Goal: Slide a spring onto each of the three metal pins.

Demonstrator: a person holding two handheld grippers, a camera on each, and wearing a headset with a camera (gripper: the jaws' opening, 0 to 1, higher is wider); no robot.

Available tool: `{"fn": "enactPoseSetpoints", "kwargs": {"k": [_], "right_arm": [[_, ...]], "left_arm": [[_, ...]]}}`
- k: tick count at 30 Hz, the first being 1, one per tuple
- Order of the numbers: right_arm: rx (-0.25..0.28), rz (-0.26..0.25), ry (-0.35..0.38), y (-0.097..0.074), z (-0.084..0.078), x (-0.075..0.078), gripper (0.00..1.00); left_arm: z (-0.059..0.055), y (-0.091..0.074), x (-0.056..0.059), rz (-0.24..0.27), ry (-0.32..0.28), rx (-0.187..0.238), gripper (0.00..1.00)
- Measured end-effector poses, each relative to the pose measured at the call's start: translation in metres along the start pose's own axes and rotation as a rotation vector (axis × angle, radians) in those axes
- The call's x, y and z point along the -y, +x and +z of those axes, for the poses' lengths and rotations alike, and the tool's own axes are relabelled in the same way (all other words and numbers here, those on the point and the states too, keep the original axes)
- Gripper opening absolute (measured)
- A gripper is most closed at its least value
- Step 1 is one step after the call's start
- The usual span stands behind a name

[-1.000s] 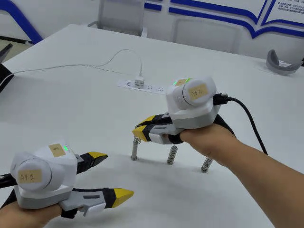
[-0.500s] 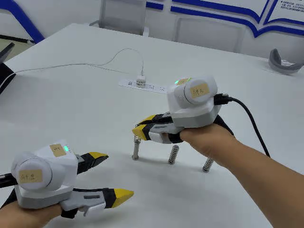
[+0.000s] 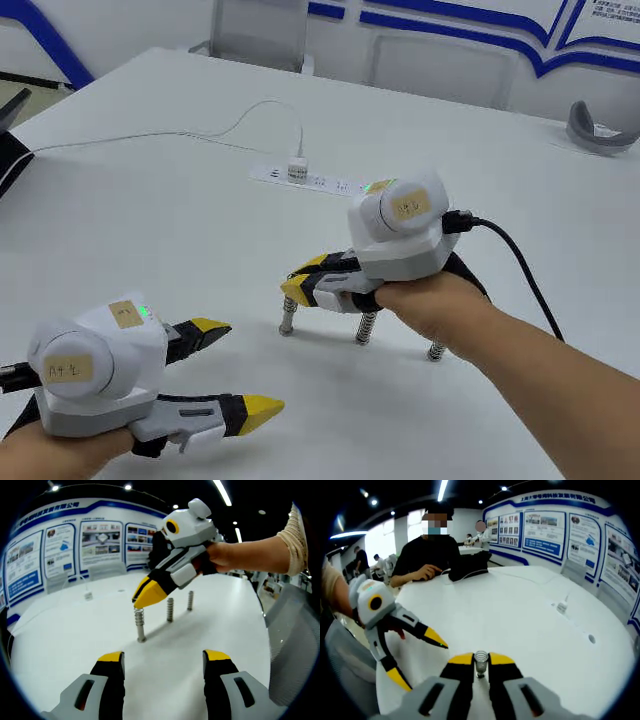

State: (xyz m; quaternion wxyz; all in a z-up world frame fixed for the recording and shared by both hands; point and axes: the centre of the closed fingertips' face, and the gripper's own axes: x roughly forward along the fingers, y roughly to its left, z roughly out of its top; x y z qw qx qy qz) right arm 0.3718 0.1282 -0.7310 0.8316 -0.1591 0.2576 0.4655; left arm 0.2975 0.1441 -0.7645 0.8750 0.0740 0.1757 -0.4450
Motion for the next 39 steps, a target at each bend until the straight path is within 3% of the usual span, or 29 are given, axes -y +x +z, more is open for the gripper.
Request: {"fn": "enactPoseSetpoints", "kwargs": {"k": [18, 34, 39], "right_arm": [[-0.061, 0.014, 0.034, 0.013, -0.024, -0.005, 0.12], [-0.064, 0.027, 0.023, 0.016, -0.027, -0.012, 0.12], [-0.061, 0.02, 0.006, 0.012, -0.026, -0.013, 0.17]], "left_arm": [[-0.001, 0.001, -0.001, 0.001, -0.001, -0.002, 0.64], [0.0, 0.003, 0.0, -0.002, 0.0, -0.003, 0.65], [0.002, 0.003, -0.001, 0.0, 0.002, -0.002, 0.65]]}}
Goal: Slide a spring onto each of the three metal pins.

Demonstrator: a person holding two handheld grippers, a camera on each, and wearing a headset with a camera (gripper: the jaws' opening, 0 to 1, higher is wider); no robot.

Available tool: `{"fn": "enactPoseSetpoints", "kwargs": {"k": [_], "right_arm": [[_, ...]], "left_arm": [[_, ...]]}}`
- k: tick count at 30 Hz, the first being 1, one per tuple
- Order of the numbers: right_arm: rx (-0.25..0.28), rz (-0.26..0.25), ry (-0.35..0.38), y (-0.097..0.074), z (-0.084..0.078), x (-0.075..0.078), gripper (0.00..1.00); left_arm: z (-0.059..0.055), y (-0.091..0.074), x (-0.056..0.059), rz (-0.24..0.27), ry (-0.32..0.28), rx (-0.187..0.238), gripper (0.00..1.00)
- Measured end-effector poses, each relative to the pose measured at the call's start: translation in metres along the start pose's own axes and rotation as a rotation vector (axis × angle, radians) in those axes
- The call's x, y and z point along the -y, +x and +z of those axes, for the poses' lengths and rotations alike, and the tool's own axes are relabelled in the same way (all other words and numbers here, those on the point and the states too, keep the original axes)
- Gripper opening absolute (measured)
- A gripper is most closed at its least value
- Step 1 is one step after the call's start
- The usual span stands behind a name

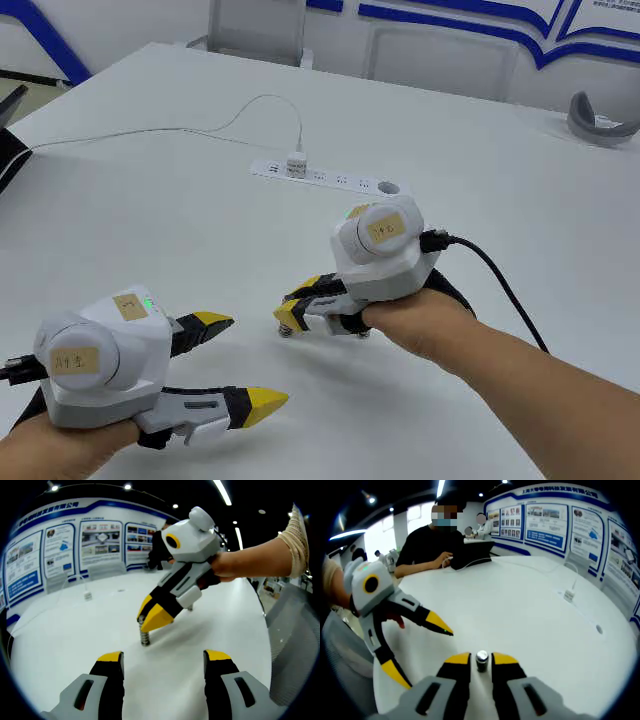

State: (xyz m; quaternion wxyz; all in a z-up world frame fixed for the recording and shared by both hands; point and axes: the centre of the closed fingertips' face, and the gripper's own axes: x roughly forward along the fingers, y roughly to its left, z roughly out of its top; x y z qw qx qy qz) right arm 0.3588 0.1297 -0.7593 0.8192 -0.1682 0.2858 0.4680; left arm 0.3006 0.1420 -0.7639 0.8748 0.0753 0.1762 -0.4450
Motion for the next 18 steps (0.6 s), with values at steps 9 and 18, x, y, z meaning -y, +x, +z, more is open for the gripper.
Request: {"fn": "enactPoseSetpoints", "kwargs": {"k": [9, 18], "right_arm": [[0.045, -0.017, 0.009, -0.02, 0.003, -0.005, 0.2], [0.084, -0.028, -0.005, -0.045, -0.001, -0.016, 0.22]], "left_arm": [[0.004, 0.001, 0.0, -0.003, 0.006, 0.001, 0.67], [0.006, 0.001, 0.0, -0.002, 0.003, 0.007, 0.68]]}}
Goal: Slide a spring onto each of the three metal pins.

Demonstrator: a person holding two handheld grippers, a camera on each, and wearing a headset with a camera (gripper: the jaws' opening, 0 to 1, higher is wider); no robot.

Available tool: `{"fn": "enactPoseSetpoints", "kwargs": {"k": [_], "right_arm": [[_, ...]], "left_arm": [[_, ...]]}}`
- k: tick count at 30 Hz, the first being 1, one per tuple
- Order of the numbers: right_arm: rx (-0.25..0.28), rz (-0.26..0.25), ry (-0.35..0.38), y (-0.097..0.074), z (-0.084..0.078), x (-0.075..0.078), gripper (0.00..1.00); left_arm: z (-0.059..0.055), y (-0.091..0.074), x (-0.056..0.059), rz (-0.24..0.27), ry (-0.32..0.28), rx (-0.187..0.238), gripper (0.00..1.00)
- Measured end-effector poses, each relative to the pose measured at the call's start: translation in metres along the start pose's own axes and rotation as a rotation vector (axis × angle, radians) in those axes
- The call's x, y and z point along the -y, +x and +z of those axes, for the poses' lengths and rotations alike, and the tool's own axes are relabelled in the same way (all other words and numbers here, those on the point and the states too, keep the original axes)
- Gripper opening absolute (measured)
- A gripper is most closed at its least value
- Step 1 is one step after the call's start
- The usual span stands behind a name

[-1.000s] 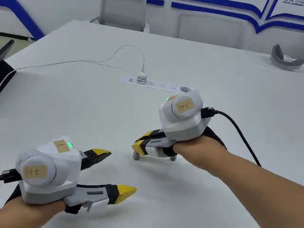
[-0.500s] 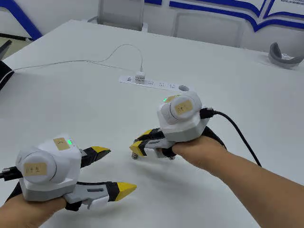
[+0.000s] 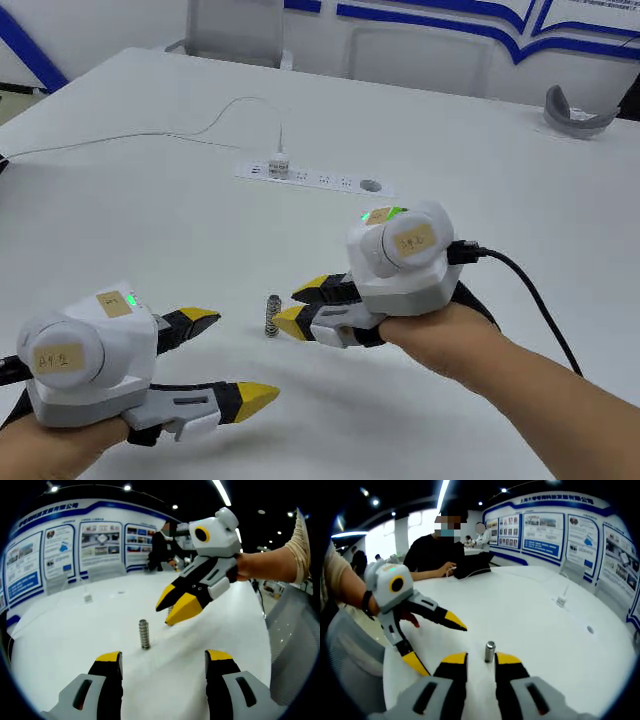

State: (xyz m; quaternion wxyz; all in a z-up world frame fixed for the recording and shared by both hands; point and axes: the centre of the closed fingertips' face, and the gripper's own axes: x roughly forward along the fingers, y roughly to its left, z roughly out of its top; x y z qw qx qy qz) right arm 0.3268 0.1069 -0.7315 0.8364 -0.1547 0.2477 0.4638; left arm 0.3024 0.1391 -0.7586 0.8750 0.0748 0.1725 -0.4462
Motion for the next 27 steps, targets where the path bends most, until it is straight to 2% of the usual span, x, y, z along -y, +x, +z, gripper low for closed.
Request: {"fn": "enactPoseSetpoints", "kwargs": {"k": [5, 12, 20, 27], "right_arm": [[0.015, -0.007, 0.009, -0.014, -0.003, -0.004, 0.22], [0.009, -0.021, 0.028, -0.034, -0.021, -0.01, 0.23], [0.003, -0.064, 0.065, -0.062, -0.044, -0.002, 0.24], [0.001, -0.126, 0.116, -0.086, -0.064, 0.012, 0.26]], "left_arm": [[0.0, 0.001, 0.002, -0.004, -0.001, -0.003, 0.69], [0.004, 0.001, 0.006, -0.01, 0.004, 0.003, 0.71], [0.006, 0.0, 0.007, -0.009, 0.005, 0.004, 0.74], [0.005, 0.0, 0.008, -0.009, 0.005, -0.003, 0.75]]}}
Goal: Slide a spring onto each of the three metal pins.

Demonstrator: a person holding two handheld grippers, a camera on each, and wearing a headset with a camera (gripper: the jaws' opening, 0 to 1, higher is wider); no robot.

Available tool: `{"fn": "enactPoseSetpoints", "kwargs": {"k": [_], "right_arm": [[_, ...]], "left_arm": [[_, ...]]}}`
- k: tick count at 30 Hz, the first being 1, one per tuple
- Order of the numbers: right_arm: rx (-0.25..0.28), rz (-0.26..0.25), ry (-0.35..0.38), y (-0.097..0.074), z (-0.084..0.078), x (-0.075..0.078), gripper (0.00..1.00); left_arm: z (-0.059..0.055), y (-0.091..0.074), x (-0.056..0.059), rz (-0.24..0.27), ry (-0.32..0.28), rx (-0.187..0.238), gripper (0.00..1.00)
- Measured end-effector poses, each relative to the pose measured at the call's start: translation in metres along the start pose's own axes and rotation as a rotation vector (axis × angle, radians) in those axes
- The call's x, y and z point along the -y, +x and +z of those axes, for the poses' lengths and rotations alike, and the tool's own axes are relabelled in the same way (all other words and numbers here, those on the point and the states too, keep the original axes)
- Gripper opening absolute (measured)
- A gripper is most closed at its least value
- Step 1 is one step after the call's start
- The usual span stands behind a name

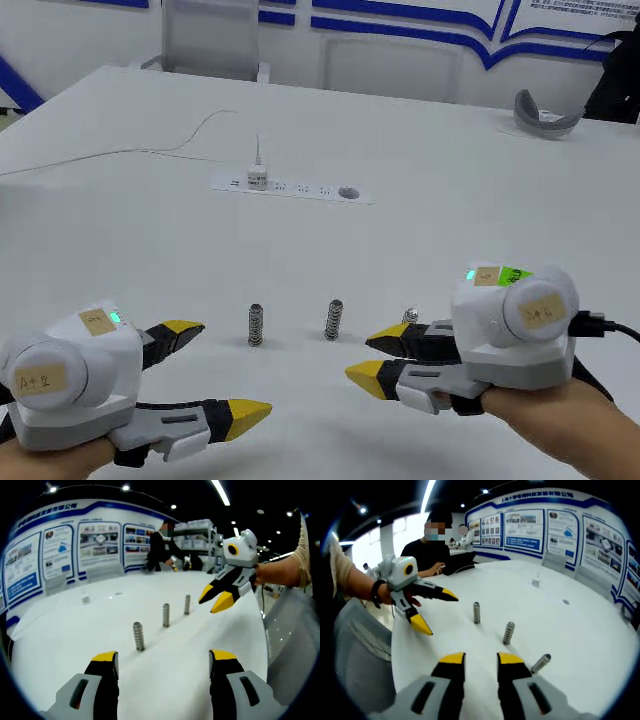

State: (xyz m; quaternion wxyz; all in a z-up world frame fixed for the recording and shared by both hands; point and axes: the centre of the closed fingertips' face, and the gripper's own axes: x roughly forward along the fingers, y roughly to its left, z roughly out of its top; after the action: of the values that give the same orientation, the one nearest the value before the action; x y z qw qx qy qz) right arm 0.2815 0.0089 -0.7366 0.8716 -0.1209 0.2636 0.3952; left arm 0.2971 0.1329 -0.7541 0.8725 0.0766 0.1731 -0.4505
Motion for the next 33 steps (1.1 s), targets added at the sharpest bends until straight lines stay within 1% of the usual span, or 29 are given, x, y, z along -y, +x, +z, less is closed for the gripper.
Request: {"fn": "enactPoseSetpoints", "kwargs": {"k": [4, 6, 9, 14, 16, 19, 23, 29, 33], "right_arm": [[0.004, -0.038, 0.015, -0.01, -0.007, 0.012, 0.28], [0.009, -0.047, 0.018, -0.015, -0.009, 0.018, 0.29], [0.021, -0.073, 0.006, -0.02, -0.01, 0.027, 0.32], [0.04, -0.09, -0.007, -0.027, -0.014, 0.039, 0.37], [0.04, -0.09, -0.008, -0.029, -0.018, 0.043, 0.39], [0.052, -0.093, -0.008, -0.032, -0.022, 0.048, 0.43], [0.059, -0.094, -0.008, -0.035, -0.029, 0.05, 0.5], [0.075, -0.101, -0.001, -0.041, -0.034, 0.053, 0.57], [0.079, -0.105, 0.0, -0.043, -0.035, 0.054, 0.59]], "left_arm": [[0.001, 0.0, 0.001, -0.002, 0.001, 0.001, 0.76], [0.0, 0.0, 0.001, -0.002, 0.002, -0.001, 0.76], [0.0, 0.0, 0.001, -0.002, 0.002, -0.002, 0.77], [-0.001, -0.001, 0.001, -0.001, 0.001, -0.005, 0.77], [-0.001, -0.001, 0.0, 0.0, 0.0, -0.005, 0.77], [-0.002, -0.001, 0.0, 0.001, 0.0, -0.007, 0.78], [-0.002, -0.001, 0.0, 0.003, -0.002, -0.008, 0.78], [-0.004, -0.003, 0.0, 0.006, -0.004, -0.013, 0.78], [-0.006, -0.004, 0.0, 0.01, -0.008, -0.017, 0.78]]}}
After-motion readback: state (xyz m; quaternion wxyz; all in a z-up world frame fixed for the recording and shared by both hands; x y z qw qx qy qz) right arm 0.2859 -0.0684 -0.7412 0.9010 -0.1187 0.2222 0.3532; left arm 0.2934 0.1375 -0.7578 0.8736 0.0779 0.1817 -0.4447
